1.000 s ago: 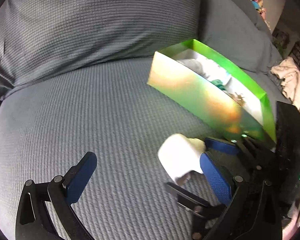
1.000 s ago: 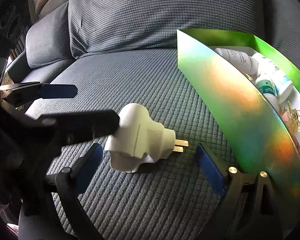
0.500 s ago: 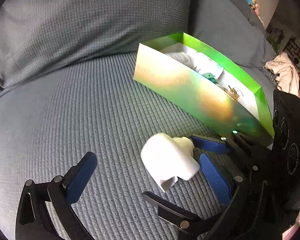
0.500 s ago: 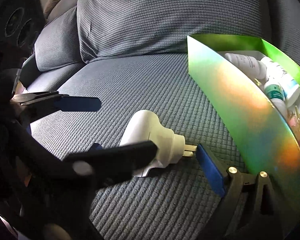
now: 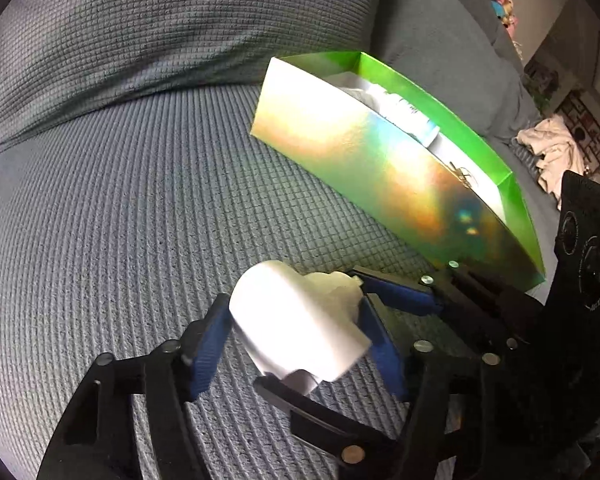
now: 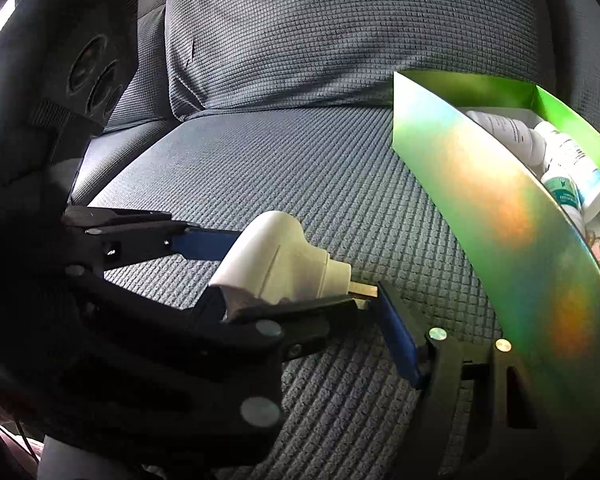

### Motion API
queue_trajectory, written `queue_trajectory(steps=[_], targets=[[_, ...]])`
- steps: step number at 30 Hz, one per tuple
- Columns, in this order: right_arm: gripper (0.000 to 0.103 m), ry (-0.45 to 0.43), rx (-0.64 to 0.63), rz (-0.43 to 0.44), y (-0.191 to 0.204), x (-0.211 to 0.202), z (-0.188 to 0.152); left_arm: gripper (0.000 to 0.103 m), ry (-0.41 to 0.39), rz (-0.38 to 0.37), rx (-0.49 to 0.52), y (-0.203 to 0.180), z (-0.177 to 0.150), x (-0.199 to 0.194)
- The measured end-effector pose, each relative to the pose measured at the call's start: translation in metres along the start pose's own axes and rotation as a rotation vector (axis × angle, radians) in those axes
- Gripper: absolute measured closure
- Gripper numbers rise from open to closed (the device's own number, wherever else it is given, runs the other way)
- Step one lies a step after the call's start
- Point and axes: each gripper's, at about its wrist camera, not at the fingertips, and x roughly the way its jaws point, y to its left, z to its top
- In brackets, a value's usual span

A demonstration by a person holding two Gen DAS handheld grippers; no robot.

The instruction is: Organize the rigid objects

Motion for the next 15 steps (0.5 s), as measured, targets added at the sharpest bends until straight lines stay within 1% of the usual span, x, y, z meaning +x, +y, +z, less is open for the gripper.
queue_trajectory(steps=[3,4,7,11,15], targets=[[0.029,-0.019,-0.020,-0.019,0.004,-0.007,0.001,0.039,-0.012,0.004,0.009,-0.003,0.000,-0.007],[0.029,-0.028,-0.023,-0.021,0.005,-0.009,0.002,0.039,-0.017,0.002,0.008,0.002,-0.002,-0.015],[0.029,-0.067,-0.027,-0.027,0.006,-0.023,0.006,0.039,-0.047,0.003,0.024,-0.001,0.002,-0.031],[0.029,-0.118,-0.030,-0.041,0.004,-0.038,0.012,0.039,-0.082,0.011,0.061,-0.013,0.011,-0.045],[0.029,-0.161,-0.013,-0.051,-0.006,-0.055,0.014,0.039,-0.097,0.012,0.093,-0.030,0.022,-0.048]])
